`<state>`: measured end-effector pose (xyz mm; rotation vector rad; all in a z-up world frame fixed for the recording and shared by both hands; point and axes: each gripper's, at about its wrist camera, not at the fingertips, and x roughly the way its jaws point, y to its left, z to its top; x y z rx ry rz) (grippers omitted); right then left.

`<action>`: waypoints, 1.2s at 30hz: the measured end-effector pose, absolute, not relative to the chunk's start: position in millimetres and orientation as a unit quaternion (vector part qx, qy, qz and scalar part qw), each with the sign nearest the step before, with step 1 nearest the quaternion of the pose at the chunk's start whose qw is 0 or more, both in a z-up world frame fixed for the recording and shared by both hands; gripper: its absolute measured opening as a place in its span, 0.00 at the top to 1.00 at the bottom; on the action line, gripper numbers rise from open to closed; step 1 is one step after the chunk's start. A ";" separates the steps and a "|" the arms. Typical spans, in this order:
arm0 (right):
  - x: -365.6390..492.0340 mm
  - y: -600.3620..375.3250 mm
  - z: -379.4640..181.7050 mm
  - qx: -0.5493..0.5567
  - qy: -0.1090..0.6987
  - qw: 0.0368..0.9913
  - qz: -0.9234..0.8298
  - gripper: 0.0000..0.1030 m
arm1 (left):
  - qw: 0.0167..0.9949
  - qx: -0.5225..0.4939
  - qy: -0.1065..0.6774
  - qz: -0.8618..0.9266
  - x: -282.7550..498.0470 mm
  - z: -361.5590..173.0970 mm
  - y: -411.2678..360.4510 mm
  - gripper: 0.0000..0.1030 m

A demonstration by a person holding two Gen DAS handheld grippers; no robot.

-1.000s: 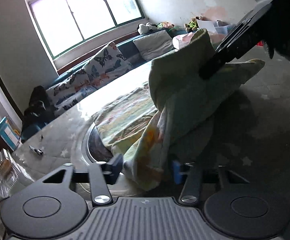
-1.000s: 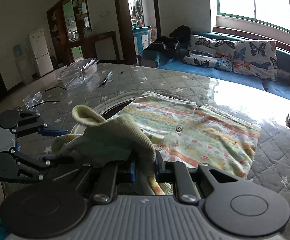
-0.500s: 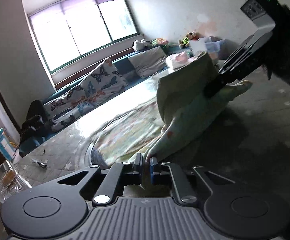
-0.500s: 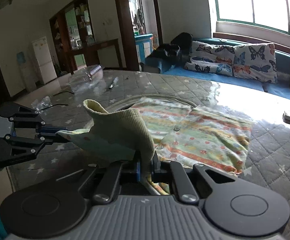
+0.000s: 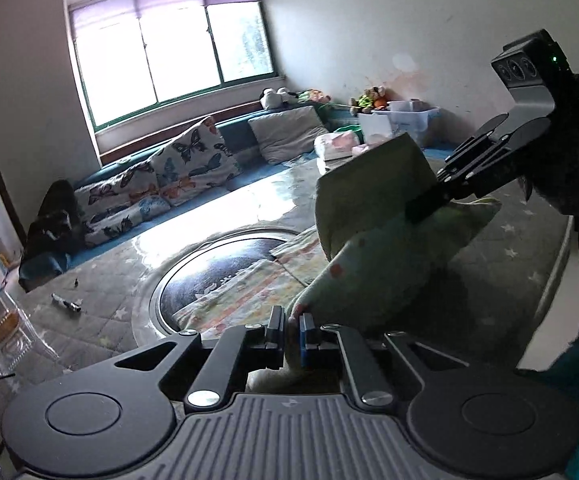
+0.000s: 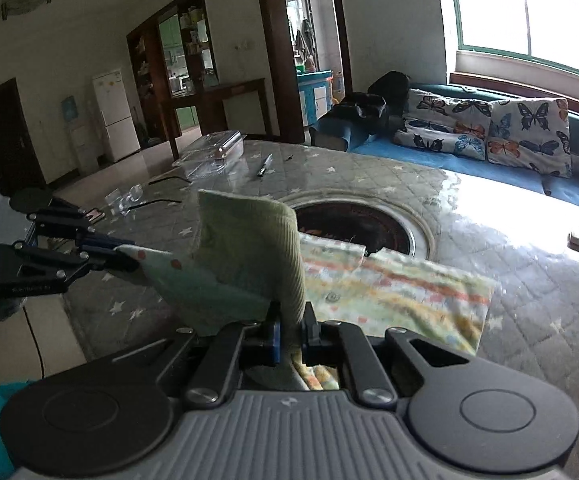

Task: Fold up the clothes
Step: 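Fold the hem over toward the collar with both grippers and release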

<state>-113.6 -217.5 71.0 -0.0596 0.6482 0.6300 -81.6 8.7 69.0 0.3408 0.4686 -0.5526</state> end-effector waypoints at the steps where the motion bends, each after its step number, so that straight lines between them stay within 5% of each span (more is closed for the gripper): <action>1: -105.7 -216.8 72.9 -0.030 0.313 0.899 0.304 0.92 | 0.923 0.161 0.228 -0.266 -76.3 69.4 10.1 0.93; 10: 2.8 -200.9 82.5 -0.048 0.324 0.898 0.294 0.92 | 0.933 0.126 0.256 -0.219 19.5 67.2 17.3 0.93; 19: 88.0 -190.7 22.2 -0.017 0.376 0.895 0.238 0.90 | 0.915 0.082 0.354 -0.173 113.2 19.1 21.2 0.92; 21: 94.3 -194.7 8.8 -0.003 0.379 0.898 0.222 0.79 | 0.912 0.081 0.368 -0.163 123.0 10.6 21.3 0.89; 27: 77.4 -222.0 8.7 0.000 0.358 0.915 0.185 0.75 | 0.913 0.082 0.376 -0.133 121.6 5.6 30.6 0.80; 36: 31.8 -247.6 -9.9 0.009 0.375 0.912 0.169 0.74 | 0.922 0.031 0.379 -0.073 123.3 19.2 37.8 0.81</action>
